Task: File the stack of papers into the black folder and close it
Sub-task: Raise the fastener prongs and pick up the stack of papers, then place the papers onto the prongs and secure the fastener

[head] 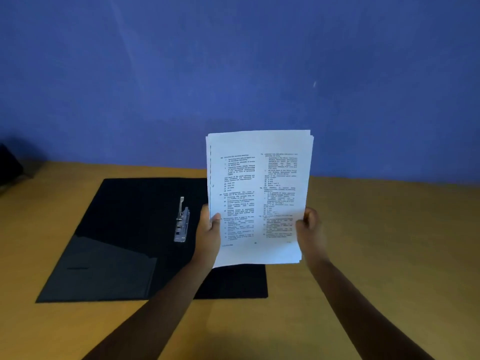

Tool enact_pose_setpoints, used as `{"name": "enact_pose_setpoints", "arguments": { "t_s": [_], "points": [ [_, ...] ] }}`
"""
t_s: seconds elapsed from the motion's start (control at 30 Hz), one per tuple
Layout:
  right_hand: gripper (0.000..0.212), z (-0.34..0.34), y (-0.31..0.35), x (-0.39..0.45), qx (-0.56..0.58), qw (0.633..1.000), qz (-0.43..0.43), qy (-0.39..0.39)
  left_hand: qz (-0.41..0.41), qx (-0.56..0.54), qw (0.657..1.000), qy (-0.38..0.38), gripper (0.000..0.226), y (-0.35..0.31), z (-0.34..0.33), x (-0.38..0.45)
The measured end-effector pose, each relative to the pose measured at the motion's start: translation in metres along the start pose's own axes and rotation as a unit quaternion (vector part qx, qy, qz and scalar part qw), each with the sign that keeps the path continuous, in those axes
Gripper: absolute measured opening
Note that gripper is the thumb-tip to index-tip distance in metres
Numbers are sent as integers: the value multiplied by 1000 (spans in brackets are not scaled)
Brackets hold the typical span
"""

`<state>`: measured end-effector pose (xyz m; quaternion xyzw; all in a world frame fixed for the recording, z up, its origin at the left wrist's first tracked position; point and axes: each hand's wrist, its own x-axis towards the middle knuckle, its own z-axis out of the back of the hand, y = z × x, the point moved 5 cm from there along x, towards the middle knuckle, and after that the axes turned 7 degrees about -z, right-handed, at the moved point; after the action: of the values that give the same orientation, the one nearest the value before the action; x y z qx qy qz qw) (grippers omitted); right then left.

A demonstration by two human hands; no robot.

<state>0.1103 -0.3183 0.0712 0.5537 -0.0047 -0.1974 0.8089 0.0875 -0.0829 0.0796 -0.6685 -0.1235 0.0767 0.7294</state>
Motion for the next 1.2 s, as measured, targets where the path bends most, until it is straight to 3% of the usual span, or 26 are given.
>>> {"name": "enact_pose_setpoints", "arguments": {
  "t_s": [0.17, 0.5, 0.73, 0.83, 1.1, 1.13, 1.2],
  "points": [
    [32, -38, 9, -26, -18, 999, 32, -16, -17, 35, 998, -50, 35, -2, 33, 8],
    [30, -63, 30, -47, 69, 994, 80, -3, -16, 66, 996, -51, 47, 1, 61, 10],
    [15, -77, 26, -61, 101, 987, 128, 8, 0, 99, 994, -53, 34, 13, 49, 8],
    [23, -85, 22, -65, 106, 984, 144, 12, 5, 90, 993, -77, 15, 21, 48, 5],
    [14, -79, 18, -53, 27, 991, 123, -53, -33, 162, 984, -70, 33, 24, 46, 6],
    [13, -76, 18, -50, 11, 991, 118, -60, -31, 169, 984, -55, 44, 24, 45, 8],
    [14, -72, 18, -45, -43, 992, 95, -75, 3, 185, 982, -33, 44, 31, 43, 11]
  ]
}}
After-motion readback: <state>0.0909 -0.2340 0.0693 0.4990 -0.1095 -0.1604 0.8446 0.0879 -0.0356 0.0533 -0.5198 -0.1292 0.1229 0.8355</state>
